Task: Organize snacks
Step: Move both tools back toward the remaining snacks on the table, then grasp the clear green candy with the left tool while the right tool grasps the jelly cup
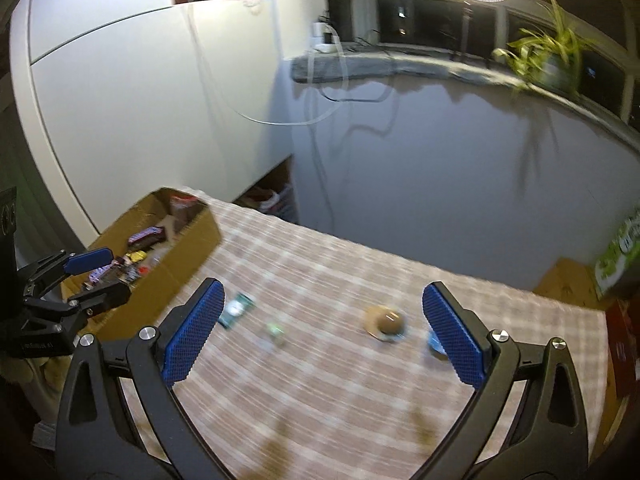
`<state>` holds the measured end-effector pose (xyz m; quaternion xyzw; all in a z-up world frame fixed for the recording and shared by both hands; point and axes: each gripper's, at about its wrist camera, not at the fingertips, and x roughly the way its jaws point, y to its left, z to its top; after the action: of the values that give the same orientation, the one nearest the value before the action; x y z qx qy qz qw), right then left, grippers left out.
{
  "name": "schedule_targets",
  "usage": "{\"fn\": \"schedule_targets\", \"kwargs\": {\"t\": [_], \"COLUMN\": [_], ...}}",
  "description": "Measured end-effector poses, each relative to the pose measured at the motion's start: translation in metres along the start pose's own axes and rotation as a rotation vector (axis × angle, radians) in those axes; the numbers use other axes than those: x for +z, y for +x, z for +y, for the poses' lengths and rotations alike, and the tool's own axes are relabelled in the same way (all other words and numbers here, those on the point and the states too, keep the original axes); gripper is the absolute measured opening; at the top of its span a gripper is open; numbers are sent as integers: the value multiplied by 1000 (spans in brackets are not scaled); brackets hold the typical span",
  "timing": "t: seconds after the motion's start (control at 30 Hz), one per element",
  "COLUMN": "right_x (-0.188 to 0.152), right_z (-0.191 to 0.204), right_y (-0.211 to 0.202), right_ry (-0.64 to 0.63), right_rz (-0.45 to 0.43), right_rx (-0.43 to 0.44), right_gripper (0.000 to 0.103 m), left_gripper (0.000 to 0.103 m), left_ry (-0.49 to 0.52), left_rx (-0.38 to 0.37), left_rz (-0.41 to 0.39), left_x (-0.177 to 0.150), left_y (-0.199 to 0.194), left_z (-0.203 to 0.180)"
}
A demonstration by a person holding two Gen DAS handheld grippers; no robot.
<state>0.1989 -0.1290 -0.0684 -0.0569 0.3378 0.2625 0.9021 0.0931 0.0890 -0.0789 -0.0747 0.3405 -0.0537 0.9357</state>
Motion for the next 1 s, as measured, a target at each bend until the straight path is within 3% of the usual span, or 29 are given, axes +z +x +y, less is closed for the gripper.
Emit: {"fn": "schedule_targets", "kwargs": {"t": [0.2, 0.43, 1.0], "right_x": [-29, -53, -55], "right_z": [-39, -65, -105], "right_y": [1, 12, 56], "right_ry": [26, 8, 38], "right_rz": [46, 91, 160], "right_rx": [-41, -86, -58], "right_gripper": [101, 101, 96], "left_gripper": [79, 70, 49], "left_ry": [32, 44, 10], "left_rx": [-40, -75, -79], "left_rz": [43, 96, 209], "left_x": [-7, -13, -18], "left_y": [20, 44, 99], "left_z": [-25, -45, -57]}}
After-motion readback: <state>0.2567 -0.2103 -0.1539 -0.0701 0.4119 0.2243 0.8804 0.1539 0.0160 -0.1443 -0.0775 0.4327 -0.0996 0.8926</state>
